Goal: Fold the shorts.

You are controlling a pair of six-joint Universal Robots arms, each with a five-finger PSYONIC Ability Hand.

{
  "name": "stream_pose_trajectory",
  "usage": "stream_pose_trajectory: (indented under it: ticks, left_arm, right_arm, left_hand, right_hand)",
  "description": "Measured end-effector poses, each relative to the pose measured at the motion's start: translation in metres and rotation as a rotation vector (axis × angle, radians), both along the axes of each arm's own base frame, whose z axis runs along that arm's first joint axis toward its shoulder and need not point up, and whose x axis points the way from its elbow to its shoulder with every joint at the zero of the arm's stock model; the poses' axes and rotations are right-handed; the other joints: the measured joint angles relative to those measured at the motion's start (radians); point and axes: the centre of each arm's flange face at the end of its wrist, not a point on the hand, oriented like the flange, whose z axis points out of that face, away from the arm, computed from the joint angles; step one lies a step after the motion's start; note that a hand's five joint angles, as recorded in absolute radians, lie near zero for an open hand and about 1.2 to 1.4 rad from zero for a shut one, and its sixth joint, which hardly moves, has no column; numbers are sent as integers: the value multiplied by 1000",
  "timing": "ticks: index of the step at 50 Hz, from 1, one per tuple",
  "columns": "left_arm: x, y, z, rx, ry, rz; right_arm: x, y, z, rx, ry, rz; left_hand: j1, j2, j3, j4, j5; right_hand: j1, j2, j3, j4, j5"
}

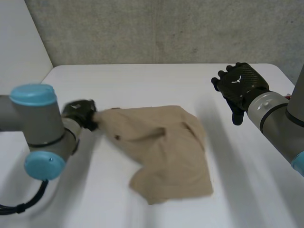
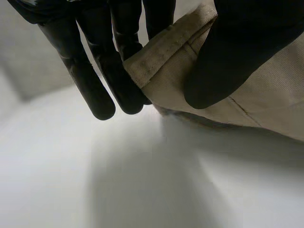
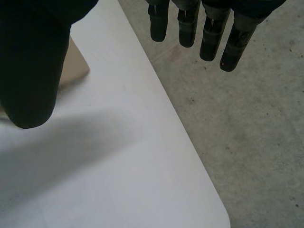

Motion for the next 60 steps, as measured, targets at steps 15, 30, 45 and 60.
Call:
stream_pose_trajectory:
  ticks: [15, 30, 45, 60]
  left_arm:
    - [46, -45, 158, -609, 38, 269]
    - [-134, 78, 96, -487, 124, -344]
    - [-183, 172, -3, -304, -39, -623]
    - [-112, 109, 81, -460, -128, -355]
  right_arm:
    - [0, -1, -2, 5, 3, -1]
    - [-5, -8, 6, -40, -9, -52]
    - [-9, -17, 15, -107, -29, -117]
    - [-3, -11, 9, -47, -79, -81]
  left_hand:
    - [0, 6, 3, 0, 0]
    - [0, 12, 8, 0, 0]
    - [-843, -907, -903, -926, -873]
    - [-887, -964, -951, -975, -915]
  right_hand:
    - [0, 0, 0, 0, 0]
    - [0, 0, 0, 0, 0]
    - [0, 0, 0, 0, 0]
    - [0, 0, 0, 0, 0]
